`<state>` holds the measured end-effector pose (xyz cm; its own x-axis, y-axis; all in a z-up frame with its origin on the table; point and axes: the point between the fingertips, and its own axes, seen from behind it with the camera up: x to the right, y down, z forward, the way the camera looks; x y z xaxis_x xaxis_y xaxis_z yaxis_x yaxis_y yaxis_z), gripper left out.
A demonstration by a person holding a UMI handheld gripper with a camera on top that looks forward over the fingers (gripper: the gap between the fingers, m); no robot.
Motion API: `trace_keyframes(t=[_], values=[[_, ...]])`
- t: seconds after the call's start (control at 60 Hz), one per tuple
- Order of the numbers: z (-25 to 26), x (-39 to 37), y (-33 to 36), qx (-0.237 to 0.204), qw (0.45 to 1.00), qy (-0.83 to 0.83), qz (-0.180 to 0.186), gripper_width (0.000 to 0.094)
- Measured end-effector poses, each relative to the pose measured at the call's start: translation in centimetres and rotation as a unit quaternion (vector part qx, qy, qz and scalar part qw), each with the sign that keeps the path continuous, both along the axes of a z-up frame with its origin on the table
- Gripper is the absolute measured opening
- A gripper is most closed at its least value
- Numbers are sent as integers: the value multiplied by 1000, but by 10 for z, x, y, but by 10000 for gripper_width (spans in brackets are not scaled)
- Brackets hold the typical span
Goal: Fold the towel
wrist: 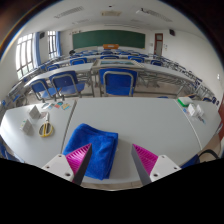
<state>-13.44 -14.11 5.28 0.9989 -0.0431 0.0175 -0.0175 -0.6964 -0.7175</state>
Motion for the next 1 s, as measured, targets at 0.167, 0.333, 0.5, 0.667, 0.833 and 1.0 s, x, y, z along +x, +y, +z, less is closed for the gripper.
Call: trace_keyframes(t=[0.167,0.333,0.5,0.667,0.833,1.0], values=[[26,-1,-25,16,1000,0,9,853],[77,-31,-61,50,998,-28,21,852],[131,-62,-116,77,996,-51,12,853],[162,-87,-179,93,994,-63,1,851],[177,-104,-224,97,994,-56,0,848],[186,-112,-241,103,993,-55,0,849]])
